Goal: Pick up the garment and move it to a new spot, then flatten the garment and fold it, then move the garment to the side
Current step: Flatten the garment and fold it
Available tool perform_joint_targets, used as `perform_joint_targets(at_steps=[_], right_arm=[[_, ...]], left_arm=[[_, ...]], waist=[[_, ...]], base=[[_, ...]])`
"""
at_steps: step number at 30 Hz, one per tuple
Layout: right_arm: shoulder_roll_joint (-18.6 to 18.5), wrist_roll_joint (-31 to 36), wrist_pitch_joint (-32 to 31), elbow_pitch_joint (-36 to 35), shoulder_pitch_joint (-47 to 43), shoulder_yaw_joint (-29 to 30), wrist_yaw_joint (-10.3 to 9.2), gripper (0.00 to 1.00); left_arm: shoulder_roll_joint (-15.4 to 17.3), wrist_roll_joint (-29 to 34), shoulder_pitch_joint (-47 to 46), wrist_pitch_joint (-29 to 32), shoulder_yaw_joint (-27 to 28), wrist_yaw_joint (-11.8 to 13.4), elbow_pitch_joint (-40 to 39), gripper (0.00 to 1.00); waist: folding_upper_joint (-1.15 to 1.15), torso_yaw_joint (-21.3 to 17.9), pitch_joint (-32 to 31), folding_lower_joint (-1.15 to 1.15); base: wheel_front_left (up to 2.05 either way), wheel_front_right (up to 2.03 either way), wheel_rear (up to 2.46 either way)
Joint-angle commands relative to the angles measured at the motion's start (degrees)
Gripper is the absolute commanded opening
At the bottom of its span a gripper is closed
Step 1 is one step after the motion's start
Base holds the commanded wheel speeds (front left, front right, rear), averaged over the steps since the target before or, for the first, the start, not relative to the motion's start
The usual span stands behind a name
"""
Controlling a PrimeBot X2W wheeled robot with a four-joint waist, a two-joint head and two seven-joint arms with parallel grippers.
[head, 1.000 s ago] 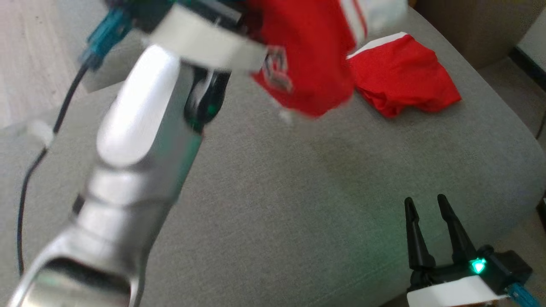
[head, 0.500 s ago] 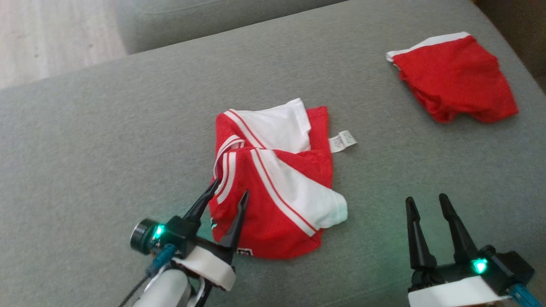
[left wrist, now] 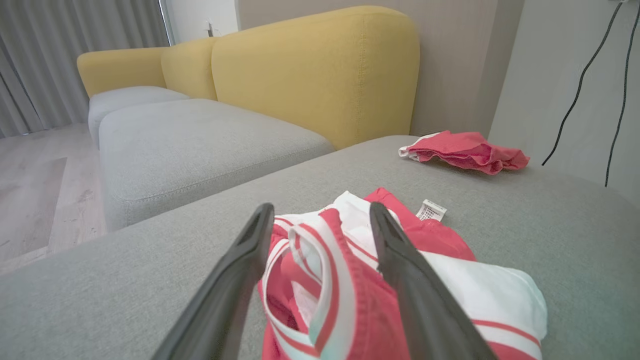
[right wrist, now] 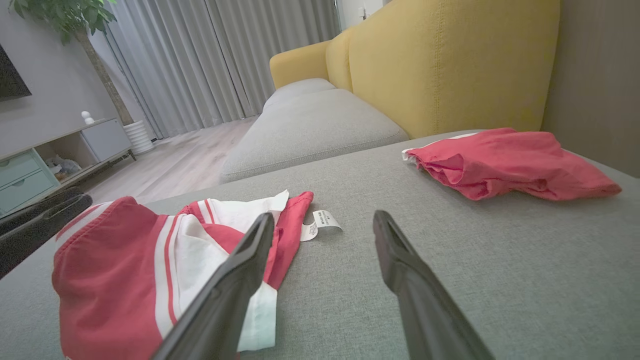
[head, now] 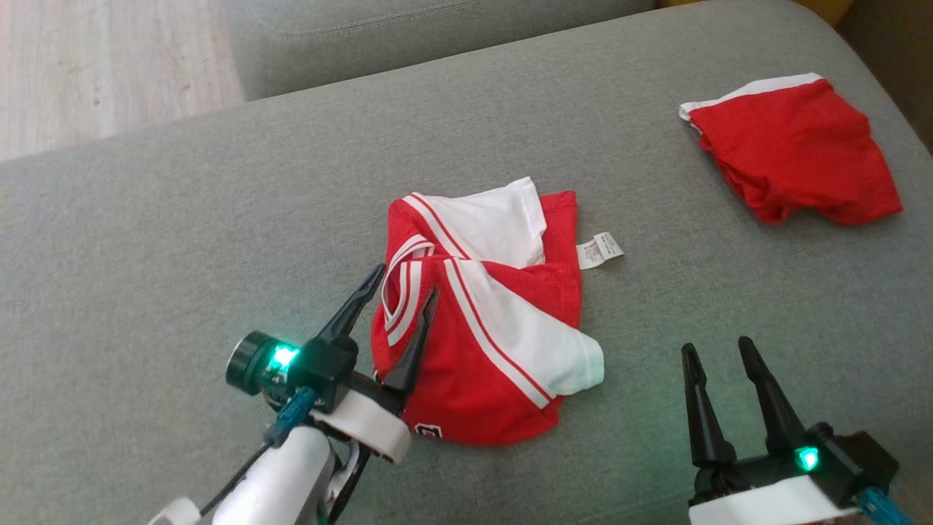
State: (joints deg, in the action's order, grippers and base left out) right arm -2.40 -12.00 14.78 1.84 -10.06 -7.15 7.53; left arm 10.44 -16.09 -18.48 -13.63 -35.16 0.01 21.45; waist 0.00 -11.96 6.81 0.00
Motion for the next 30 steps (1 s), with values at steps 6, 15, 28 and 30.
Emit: perform_joint_targets(at_steps=[6,15,28,30], right_arm=[[-0.48,0.78,0.22,-1.57,1.10,-1.06,-0.04,1.00],[-0.48,0.41,0.22,-1.53,1.36,-1.05,-0.04,1.00],[-0.48,-0.05,0.22,-1.30,1.44,-1.19,-0.04,1.00],[-0.48,-0.09,0.22,-1.23,1.34,-1.29,-0.04,1.00]], left_arm=[[1.03,-0.70,-2.10,4.48,2.91,2.62,-1.25,1.00],[1.67,-3.45,-0.04,7.92,3.16,2.32,-4.73,0.00],[2.89,-4.87,1.50,9.89,3.55,3.20,-11.80,0.00],[2.99,-5.16,2.30,10.63,4.01,4.36,-13.30,0.00]], waist=[[0.00,-1.16,0.16,0.00],[0.00,-1.84,0.29,0.00],[0.00,-3.07,-0.08,0.00],[0.00,-3.26,-0.23,0.00]], base=[[0.00,0.00,0.00],[0.00,0.00,0.00],[0.00,0.00,0.00],[0.00,0.00,0.00]])
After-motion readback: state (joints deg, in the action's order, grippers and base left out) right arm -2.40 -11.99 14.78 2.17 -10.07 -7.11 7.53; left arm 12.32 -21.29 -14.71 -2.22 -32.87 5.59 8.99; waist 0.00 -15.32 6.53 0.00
